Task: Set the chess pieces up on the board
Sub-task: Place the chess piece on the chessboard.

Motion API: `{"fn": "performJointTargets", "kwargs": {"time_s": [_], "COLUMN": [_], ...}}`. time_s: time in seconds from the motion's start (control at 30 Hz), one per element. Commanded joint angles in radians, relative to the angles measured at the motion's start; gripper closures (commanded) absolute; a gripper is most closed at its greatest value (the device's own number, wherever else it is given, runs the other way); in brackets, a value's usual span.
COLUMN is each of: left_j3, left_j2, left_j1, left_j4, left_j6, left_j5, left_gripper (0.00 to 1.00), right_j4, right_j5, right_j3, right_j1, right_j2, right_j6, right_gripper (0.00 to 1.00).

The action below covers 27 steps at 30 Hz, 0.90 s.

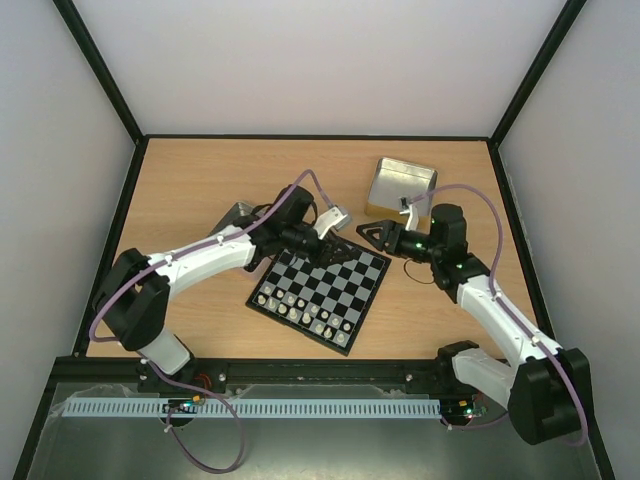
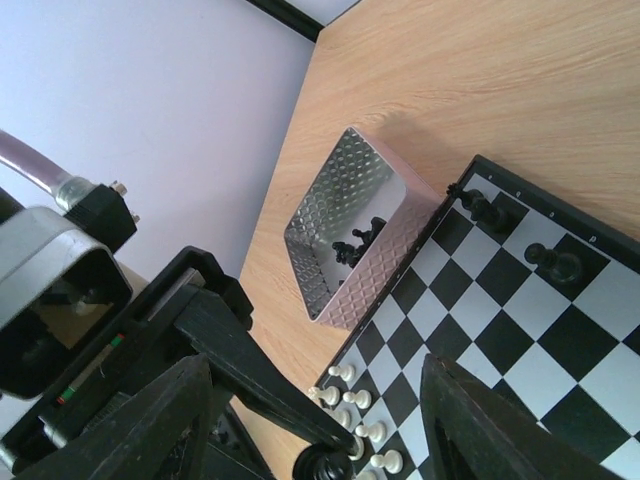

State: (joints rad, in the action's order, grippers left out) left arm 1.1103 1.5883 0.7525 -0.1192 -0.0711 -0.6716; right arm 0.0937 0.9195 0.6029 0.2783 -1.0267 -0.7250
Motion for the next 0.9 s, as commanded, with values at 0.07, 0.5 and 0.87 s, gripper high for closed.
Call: {"fn": "performJointTargets", "kwargs": {"time_s": [0.07, 0.5, 0.87], "left_j3": [0.039, 0.046, 0.033], "left_j2": [0.014, 0.016, 0.016], "left_j1": [0.003, 0.002, -0.006], "left_j4": [-0.013, -0.004, 0.020], "left_j6": [0.037, 0.033, -0.014], "left_j5": [-0.056, -0.016, 0.030], "left_gripper": [0.89, 0.89, 0.75], "right_j4": [-0.021, -0.023, -0.032], "right_j5": [0.023, 0.082, 0.044], "right_j3": [0.008, -0.012, 0.005], "right_j1": [0.015, 0.053, 0.060], "right_j2": [-0.037, -0.057, -0.052], "right_j6": [-0.005, -0.056, -0.062], "right_gripper": [0.52, 0.73, 0.98]}}
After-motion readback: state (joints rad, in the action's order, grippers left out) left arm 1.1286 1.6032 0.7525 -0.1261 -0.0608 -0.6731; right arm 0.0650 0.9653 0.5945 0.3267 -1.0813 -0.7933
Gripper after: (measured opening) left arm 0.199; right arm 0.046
